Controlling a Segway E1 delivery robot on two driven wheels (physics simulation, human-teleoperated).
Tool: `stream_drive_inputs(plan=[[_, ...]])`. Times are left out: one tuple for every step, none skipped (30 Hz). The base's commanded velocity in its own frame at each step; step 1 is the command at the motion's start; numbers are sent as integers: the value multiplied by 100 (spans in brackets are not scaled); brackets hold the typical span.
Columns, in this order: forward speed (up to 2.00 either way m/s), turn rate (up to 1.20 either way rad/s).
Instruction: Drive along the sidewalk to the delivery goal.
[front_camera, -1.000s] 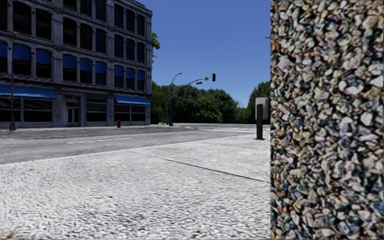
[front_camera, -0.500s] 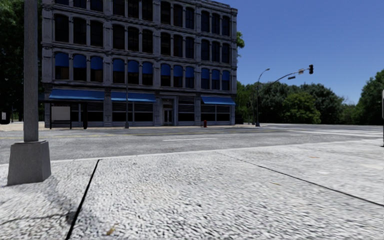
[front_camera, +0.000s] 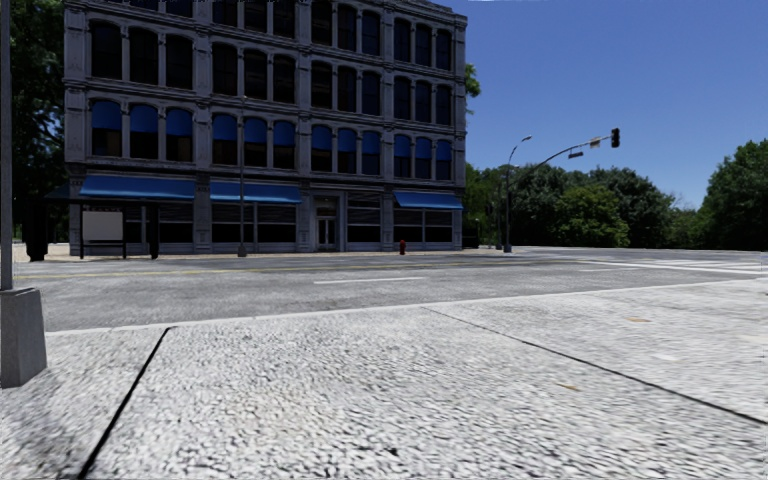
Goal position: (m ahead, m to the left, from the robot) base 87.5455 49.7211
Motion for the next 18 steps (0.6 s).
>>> stream_drive_inputs(plan=[[62, -43], [61, -44], [61, -44], [61, -44], [61, -44], [61, -44], [64, -44], [64, -44], [65, -44], [67, -44], [68, -44], [68, -44], [70, -44], [71, -44], [72, -41], [72, -41], [73, -39], [73, -39]])
